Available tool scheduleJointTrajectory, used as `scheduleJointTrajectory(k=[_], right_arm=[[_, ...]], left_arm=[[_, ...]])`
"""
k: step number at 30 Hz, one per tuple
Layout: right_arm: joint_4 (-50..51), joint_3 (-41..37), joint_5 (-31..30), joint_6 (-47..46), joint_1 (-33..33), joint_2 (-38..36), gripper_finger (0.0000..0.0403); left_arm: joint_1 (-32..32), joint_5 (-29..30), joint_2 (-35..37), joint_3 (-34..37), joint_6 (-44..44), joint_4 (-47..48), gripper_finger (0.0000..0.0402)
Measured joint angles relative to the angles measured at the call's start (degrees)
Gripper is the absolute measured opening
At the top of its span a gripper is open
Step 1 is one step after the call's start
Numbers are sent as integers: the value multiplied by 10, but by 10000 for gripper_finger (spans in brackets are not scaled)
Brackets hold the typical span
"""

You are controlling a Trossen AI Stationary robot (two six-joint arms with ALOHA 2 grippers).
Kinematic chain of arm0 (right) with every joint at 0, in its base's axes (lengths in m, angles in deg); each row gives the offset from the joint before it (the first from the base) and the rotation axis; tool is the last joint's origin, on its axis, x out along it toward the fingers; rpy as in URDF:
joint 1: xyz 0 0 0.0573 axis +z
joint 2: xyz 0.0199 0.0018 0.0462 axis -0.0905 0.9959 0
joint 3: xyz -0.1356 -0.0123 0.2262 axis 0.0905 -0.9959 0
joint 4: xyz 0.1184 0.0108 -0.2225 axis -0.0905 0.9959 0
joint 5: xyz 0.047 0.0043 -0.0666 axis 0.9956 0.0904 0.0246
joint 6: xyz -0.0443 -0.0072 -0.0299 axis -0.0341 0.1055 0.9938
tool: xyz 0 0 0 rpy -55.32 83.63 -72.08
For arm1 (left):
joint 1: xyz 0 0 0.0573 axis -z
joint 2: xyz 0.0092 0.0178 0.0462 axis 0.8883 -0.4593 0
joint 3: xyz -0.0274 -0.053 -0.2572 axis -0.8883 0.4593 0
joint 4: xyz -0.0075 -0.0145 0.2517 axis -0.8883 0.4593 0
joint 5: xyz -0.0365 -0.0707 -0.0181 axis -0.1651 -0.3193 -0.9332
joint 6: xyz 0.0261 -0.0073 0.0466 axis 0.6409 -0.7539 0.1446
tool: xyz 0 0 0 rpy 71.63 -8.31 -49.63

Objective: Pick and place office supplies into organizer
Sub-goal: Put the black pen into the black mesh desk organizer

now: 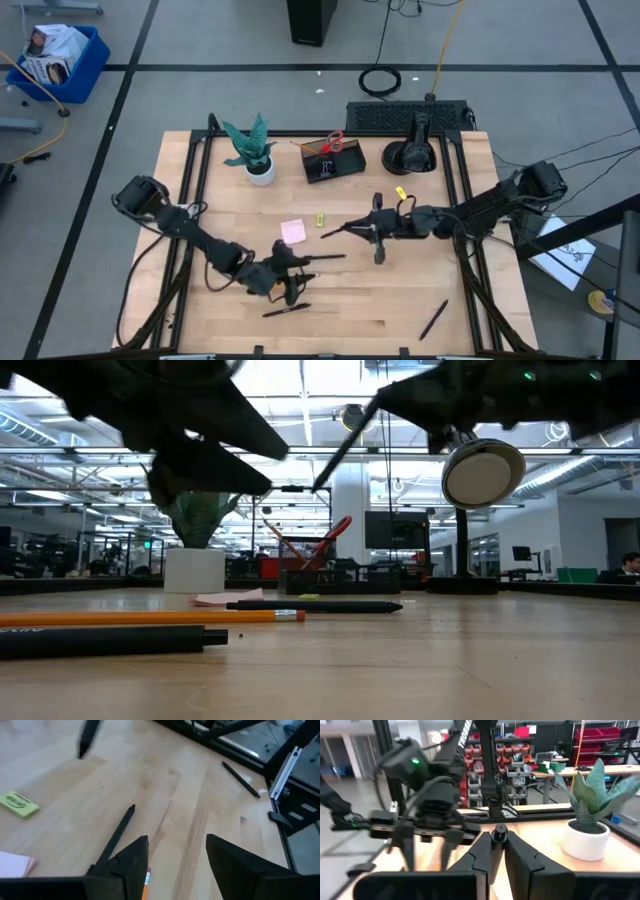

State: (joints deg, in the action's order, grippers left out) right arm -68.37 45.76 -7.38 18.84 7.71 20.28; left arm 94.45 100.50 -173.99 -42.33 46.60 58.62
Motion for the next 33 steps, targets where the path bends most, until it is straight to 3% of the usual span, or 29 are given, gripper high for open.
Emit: scheduleJointTrajectory(k=[6, 12, 17, 20, 25, 33], right_arm=[[74, 77, -61, 83, -20, 0, 26], [121, 120, -74, 116, -81, 0, 29], [173, 155, -70, 126, -149, 5, 30], [187, 183, -37, 131, -192, 20, 30], [236, 249, 13, 127, -247, 80, 31], [327, 363, 18, 143, -306, 169, 31]], left_arm=[[50, 112, 0, 0, -4, 15, 204], [78, 154, 0, 0, -19, 13, 205], [81, 154, 0, 0, -17, 8, 205], [81, 154, 0, 0, -15, 9, 205], [81, 154, 0, 0, -13, 7, 205], [82, 149, 0, 0, -25, -6, 205]])
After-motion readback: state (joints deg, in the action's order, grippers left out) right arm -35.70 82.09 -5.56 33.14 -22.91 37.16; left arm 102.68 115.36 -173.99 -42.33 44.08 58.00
